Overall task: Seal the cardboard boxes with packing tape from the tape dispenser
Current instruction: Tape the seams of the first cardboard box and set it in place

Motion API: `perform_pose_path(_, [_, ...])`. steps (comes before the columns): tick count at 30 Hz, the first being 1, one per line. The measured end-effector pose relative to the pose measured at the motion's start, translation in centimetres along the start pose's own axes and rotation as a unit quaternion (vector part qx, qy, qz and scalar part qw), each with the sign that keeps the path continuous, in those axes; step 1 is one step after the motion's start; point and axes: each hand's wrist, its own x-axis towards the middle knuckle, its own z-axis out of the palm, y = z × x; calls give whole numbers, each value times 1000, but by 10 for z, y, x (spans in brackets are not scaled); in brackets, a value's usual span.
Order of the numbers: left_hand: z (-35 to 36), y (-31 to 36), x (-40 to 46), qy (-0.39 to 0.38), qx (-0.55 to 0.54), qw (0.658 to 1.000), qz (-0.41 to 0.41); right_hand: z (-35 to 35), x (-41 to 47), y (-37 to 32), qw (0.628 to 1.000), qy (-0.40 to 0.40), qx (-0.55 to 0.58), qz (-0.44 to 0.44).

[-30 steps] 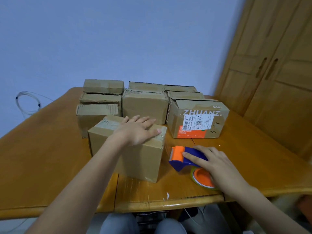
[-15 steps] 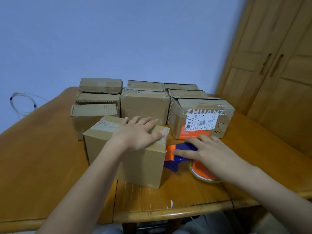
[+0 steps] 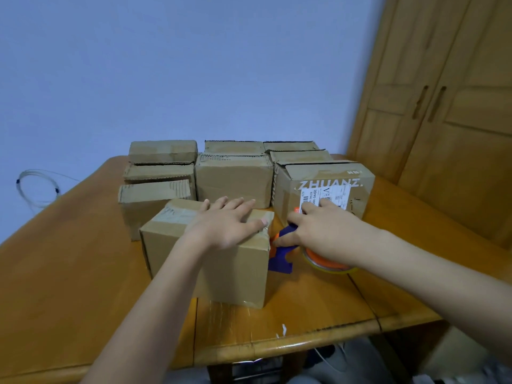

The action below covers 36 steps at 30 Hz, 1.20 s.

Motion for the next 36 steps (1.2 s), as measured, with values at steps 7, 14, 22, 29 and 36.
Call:
perform_pose_path(7, [0, 1, -1, 1, 0, 1000, -5, 4, -7, -9, 999, 20, -30, 6])
perform_pose_path(14, [0, 0, -1, 5, -3, 1000, -6, 3, -7, -15, 998, 11, -66, 6])
perform_pose_path(22, [0, -3, 0, 10, -11, 1000, -4, 17, -10, -23, 999, -1, -45, 20])
perform_pose_path(29, [3, -5, 3, 15, -11, 1000, 3, 45, -40, 24, 990, 35, 50, 127])
perform_pose_path(36, [1, -5, 3, 40, -4, 999, 32, 61, -68, 44, 936, 113, 275, 188])
